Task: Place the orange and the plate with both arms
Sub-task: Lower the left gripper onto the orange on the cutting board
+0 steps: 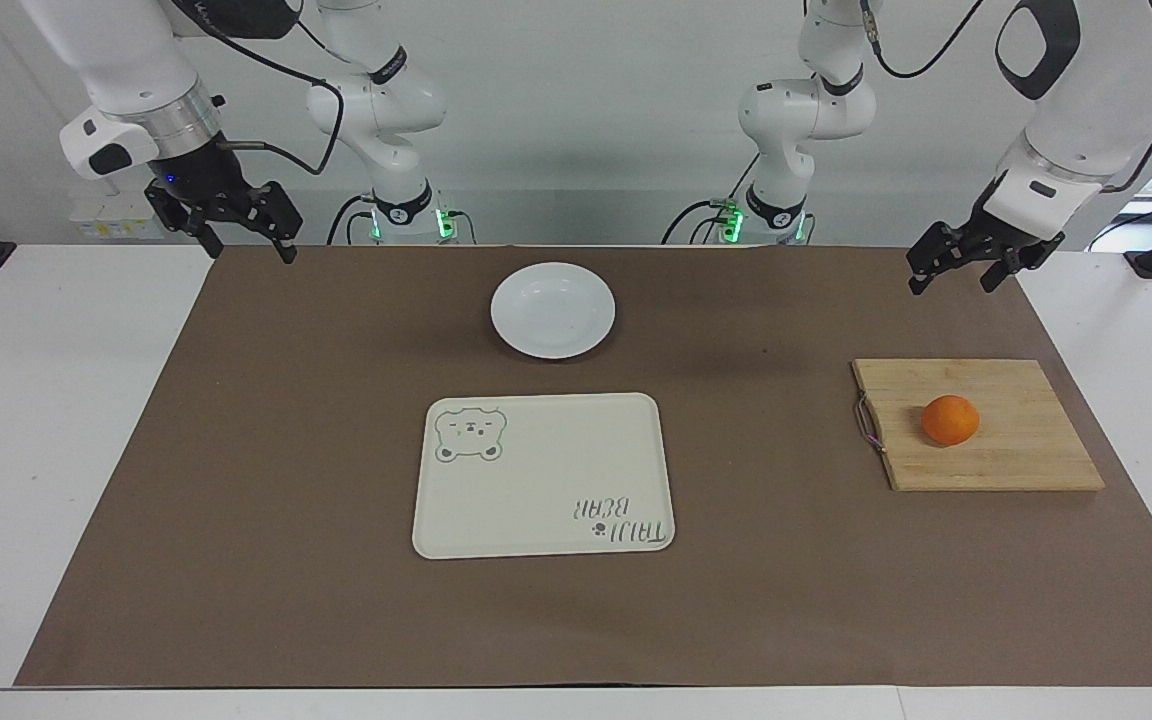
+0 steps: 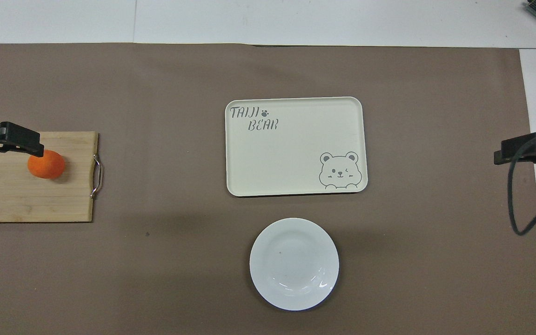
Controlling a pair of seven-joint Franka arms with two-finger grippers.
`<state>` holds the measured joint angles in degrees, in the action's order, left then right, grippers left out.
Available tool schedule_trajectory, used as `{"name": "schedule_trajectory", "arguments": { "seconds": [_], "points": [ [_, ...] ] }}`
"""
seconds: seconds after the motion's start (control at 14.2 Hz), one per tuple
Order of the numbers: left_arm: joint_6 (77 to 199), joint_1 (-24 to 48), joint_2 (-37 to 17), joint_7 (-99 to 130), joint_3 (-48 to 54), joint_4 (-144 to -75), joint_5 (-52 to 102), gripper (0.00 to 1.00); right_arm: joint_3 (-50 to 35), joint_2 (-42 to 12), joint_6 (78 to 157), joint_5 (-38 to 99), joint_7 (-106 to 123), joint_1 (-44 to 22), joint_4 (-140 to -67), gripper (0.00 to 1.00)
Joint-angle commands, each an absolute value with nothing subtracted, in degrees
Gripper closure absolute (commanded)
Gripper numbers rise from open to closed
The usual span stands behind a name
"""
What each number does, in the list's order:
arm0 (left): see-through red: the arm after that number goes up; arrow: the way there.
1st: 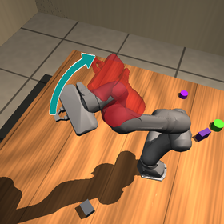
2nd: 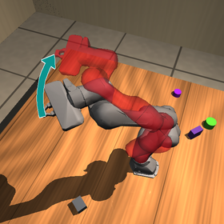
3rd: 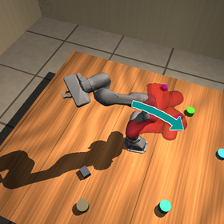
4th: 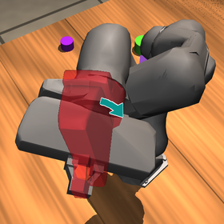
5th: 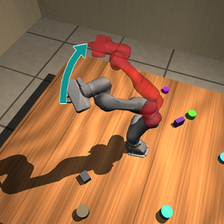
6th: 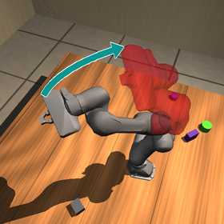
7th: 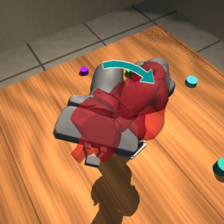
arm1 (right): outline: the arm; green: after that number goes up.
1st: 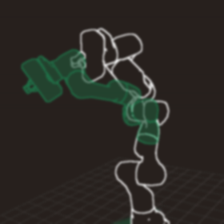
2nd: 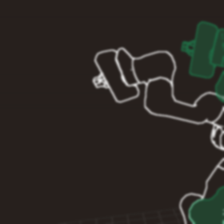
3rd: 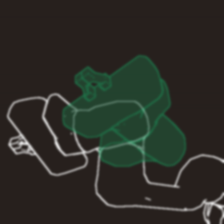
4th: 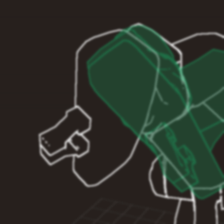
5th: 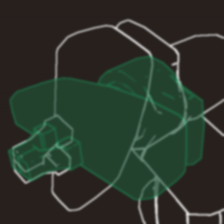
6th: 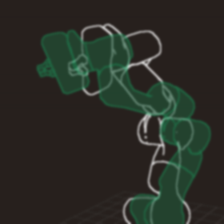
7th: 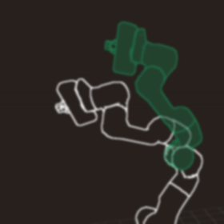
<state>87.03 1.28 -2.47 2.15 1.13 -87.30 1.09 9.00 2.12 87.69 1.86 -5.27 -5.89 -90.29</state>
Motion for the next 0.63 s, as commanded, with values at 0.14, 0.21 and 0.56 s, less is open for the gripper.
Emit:
{"name": "schedule_trajectory", "arguments": {
  "seconds": [0.14,0.21,0.56],
  "points": [
    [87.8,2.11,-0.53,1.49,0.79,-89.56,0.35,0.0,9.14,3.08,88.51,2.11,-5.71,-6.07,-91.41,0.0],
    [87.98,2.02,-0.44,1.49,0.79,-89.65,0.35,0.0,9.14,3.08,88.51,2.11,-5.71,-6.15,-91.32,0.0],
    [88.68,1.58,-0.62,0.71,0.79,-90.96,0.35,0.0,9.14,3.08,88.51,2.11,-5.71,-6.15,-91.32,0.0]
  ]
}}
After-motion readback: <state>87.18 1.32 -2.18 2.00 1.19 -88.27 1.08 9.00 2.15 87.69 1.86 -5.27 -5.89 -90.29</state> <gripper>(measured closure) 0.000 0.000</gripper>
